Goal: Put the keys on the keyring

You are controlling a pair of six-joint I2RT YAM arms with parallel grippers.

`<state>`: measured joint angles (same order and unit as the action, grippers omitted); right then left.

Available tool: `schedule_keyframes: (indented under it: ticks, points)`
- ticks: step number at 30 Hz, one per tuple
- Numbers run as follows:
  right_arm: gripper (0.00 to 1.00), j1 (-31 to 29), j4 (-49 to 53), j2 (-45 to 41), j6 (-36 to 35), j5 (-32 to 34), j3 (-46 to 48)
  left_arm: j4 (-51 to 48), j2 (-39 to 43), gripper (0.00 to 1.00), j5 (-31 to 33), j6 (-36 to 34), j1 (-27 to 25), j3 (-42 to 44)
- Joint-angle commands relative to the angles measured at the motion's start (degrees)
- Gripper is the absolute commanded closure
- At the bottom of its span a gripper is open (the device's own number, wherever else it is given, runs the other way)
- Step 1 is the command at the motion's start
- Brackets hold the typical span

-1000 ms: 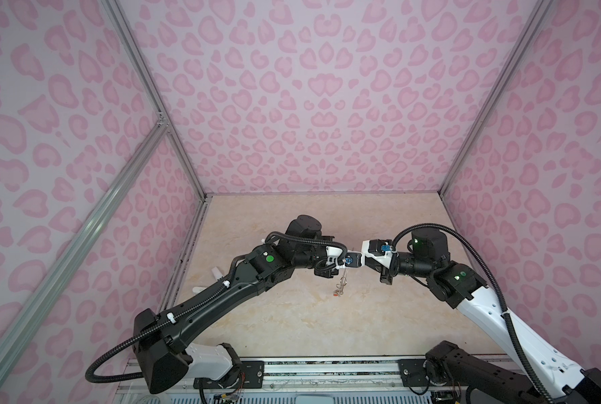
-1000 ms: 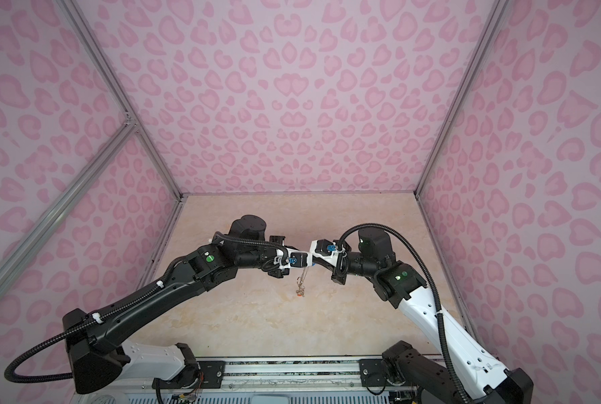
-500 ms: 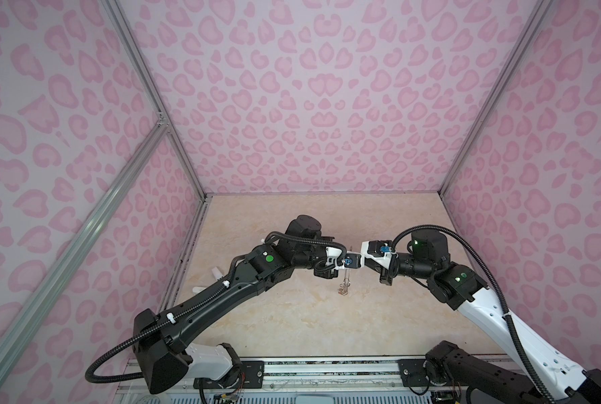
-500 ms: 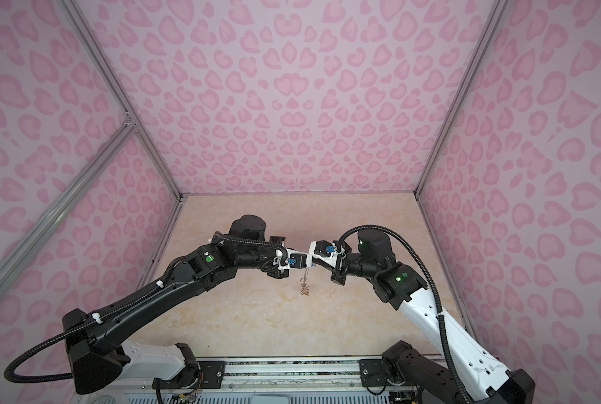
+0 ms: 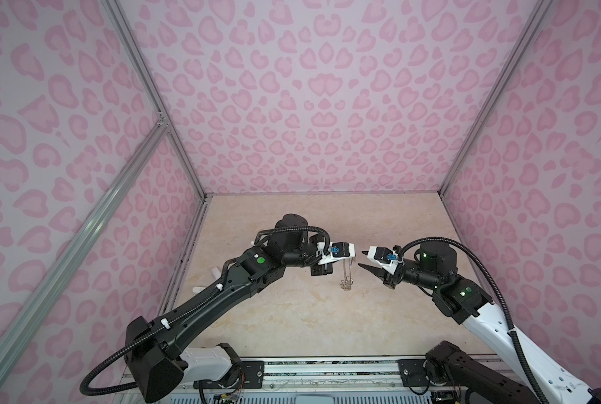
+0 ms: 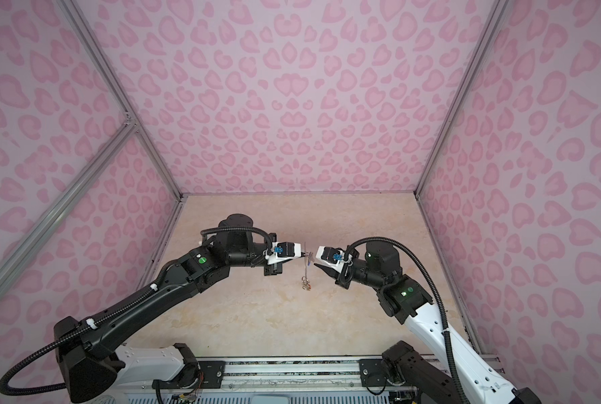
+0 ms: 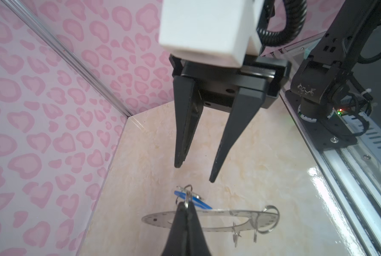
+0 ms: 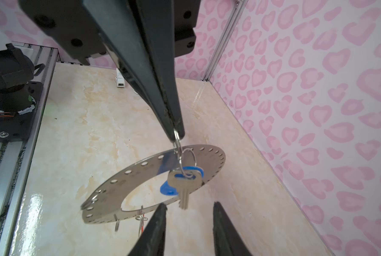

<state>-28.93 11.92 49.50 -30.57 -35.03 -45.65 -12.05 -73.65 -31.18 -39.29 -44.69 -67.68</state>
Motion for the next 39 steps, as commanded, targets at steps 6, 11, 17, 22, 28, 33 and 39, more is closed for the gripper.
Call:
schedule_keyframes:
  ticks: [6,11,17,22,28,33,39]
  points:
    - [0.63,-0.8,-7.8,0.1,2.6,-0.6,1.0,9.2,1.4,0.97,-4.8,4.9,0.6,2.3]
    - [0.69,-2.6,-10.6,-1.1,1.1,2.0,2.0,10.4,1.4,0.97,-4.4,6.3,0.6,2.7]
    - [0.77,-4.3,-11.1,-2.1,-2.1,5.6,2.2,10.9,1.0,0.97,-4.4,7.0,0.6,2.6]
    - [0.82,-4.5,-11.1,-2.0,-3.7,6.9,2.2,10.7,0.9,0.97,-4.6,7.0,0.7,2.5]
    - [0.84,-5.0,-11.4,-1.6,-5.6,7.5,1.8,10.6,0.6,0.97,-4.9,7.2,0.7,2.2]
    - [0.84,-5.2,-11.9,-1.6,-6.6,7.9,1.7,10.4,0.1,0.97,-5.1,7.3,0.7,1.7]
    - [0.85,-5.2,-11.6,-1.7,-7.2,7.9,1.6,10.1,-0.5,0.97,-5.2,7.3,0.6,1.1]
